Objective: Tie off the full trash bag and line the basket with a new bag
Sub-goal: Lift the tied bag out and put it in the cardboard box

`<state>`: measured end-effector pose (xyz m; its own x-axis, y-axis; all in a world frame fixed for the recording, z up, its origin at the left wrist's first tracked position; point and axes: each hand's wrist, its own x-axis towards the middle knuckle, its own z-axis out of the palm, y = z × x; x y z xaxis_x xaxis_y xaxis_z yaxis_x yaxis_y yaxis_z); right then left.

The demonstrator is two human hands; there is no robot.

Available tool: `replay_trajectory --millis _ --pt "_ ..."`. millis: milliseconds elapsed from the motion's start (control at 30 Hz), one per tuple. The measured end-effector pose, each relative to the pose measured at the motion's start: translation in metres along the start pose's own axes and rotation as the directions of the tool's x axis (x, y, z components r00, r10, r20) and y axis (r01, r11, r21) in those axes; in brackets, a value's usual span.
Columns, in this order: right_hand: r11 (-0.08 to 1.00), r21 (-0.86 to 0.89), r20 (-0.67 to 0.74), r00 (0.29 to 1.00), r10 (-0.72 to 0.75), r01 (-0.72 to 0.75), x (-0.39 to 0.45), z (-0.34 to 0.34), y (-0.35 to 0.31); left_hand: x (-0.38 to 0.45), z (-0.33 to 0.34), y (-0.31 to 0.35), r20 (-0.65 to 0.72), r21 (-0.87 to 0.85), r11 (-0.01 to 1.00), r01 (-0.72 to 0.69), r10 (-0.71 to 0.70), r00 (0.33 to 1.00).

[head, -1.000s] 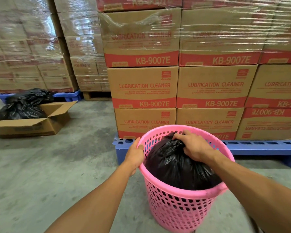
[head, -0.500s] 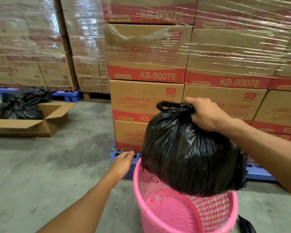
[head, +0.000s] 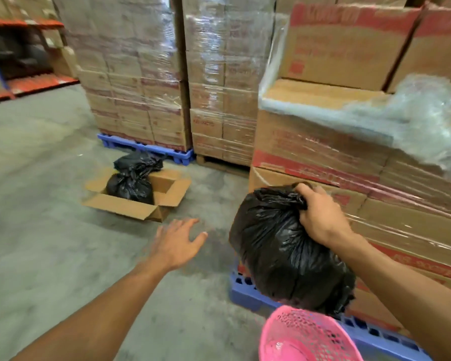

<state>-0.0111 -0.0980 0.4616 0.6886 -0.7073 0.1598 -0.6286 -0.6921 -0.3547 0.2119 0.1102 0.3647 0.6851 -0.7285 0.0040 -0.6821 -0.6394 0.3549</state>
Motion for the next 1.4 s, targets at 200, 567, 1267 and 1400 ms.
replay_trajectory --millis 200,567,1267,1400 --pt "0.996 0.087 0.036 0.999 -0.004 0.001 0.047 -0.077 -0.137 -0.009 -0.167 -0.043 -0.016 0.131 0.991 0.032 -0.03 0.999" --pt "0.974 0.224 0.097 0.994 -0.046 0.023 0.129 -0.059 -0.267 0.031 -0.294 -0.118 -0.108 0.165 0.97 0.179 -0.163 0.981" --pt "0.947 0.253 0.344 0.933 0.105 -0.2 0.461 0.152 -0.359 0.333 -0.276 -0.28 0.043 0.109 0.917 0.384 -0.39 0.92" --pt "0.923 0.259 0.357 0.916 0.184 -0.286 0.521 0.205 -0.378 0.408 -0.265 -0.328 0.079 0.1 0.927 0.361 -0.369 0.926"
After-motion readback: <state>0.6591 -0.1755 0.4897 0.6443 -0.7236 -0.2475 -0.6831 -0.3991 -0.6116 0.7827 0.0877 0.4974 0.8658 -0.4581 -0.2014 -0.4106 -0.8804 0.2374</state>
